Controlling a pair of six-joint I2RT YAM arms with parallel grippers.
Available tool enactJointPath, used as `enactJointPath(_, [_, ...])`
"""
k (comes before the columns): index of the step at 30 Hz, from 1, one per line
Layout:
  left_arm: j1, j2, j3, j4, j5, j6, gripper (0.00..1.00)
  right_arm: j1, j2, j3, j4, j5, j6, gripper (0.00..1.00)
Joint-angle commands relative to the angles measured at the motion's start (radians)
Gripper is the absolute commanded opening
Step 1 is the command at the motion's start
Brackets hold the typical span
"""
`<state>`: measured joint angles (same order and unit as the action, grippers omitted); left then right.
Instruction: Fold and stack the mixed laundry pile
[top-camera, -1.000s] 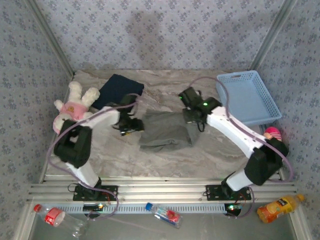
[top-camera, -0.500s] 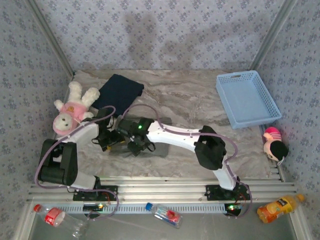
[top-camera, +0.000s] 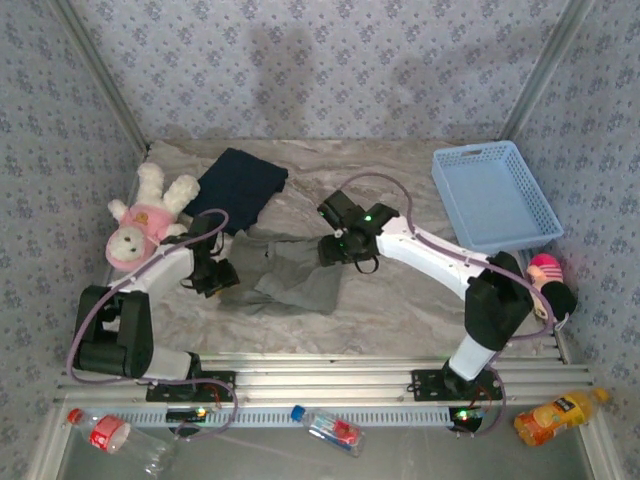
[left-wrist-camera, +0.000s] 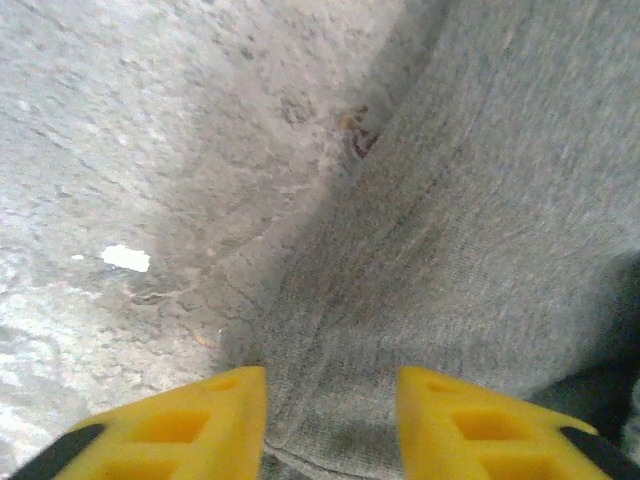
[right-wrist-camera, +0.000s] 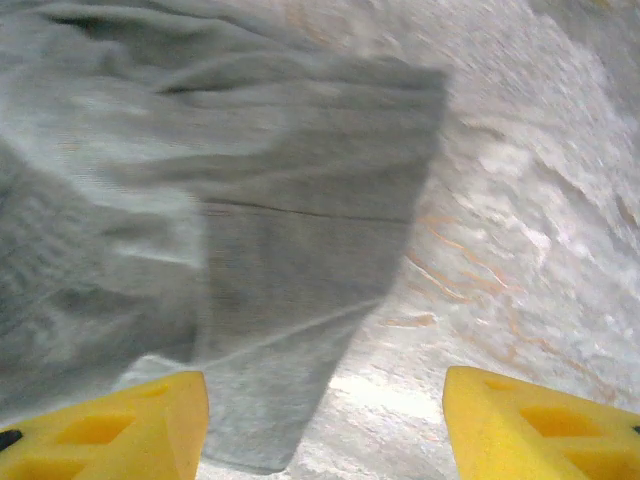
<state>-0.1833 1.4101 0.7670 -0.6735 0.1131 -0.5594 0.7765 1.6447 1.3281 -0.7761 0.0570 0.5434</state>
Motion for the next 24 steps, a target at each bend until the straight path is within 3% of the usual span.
enactJointPath(1, [-0.008,0.042,-0.01,0.036,0.027,0.033,0.34,-0.032,-0.076,-0.057,0.047,0.013,0.078,0.66])
enactJointPath(8, [-0.173,0.169,0.036,0.094,0.032,0.002,0.34,-0.106,-0.168,-0.1,0.013,0.02,0.108,0.77])
enactJointPath(15, [-0.406,0.387,0.25,0.11,0.053,-0.066,0.34,-0.218,-0.299,-0.184,0.008,-0.01,0.118,0.78])
enactJointPath(19, [-0.504,0.478,0.414,0.066,0.075,-0.084,0.35,-0.229,-0.331,-0.191,-0.018,0.015,0.108,0.78])
enactJointPath(24, [-0.546,0.47,0.508,0.001,0.076,-0.074,0.38,-0.184,-0.276,-0.165,-0.017,0.051,0.122,0.76])
